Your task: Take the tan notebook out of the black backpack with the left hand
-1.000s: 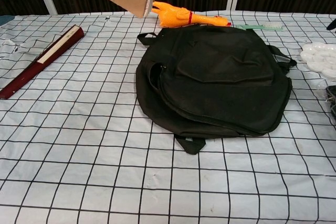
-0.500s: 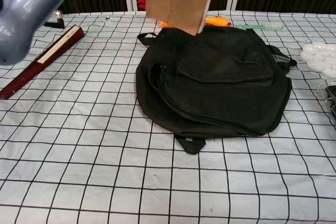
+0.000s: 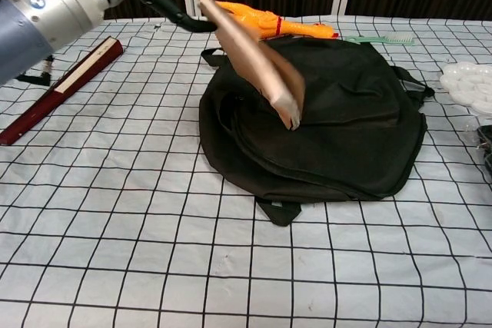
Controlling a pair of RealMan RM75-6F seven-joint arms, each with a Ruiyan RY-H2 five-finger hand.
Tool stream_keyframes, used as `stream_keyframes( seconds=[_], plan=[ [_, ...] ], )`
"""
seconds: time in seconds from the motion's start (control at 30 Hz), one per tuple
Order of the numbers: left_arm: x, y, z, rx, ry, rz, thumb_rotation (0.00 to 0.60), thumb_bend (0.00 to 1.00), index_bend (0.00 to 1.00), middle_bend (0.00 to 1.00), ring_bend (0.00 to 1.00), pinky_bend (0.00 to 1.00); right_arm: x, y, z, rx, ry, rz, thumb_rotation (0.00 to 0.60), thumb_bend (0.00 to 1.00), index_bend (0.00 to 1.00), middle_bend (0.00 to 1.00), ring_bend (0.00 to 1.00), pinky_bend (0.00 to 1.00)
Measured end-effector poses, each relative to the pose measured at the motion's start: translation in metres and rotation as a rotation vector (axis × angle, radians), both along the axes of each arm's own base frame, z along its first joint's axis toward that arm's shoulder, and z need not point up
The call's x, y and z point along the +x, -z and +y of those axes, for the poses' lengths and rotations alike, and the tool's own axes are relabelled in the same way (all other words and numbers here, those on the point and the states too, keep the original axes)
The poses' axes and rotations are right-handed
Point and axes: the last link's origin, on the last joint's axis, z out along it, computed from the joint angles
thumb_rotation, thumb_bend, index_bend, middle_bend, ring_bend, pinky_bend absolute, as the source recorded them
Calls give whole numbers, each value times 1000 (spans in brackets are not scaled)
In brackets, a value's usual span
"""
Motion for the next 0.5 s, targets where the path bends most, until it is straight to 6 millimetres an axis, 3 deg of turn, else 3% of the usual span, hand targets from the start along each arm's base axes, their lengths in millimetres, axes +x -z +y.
stream_keyframes(
  seconds=[0.1,0.33,0.5],
  plan=[
    [-22,-24,-7,-48,-26,72,600,38,273,130,0,0,3,3,-1,2,-4,2,600,261,113,134,152,185],
    [-74,-108,-40,-70,-161,255,600,39,273,130,0,0,8,11,-3,10,-10,4,600,261,113,134,151,184],
    [-108,-129,-62,46,-243,363,600,60,273,132,0,0,9,10,-3,-1,-15,12,600,261,113,134,152,185]
  ],
)
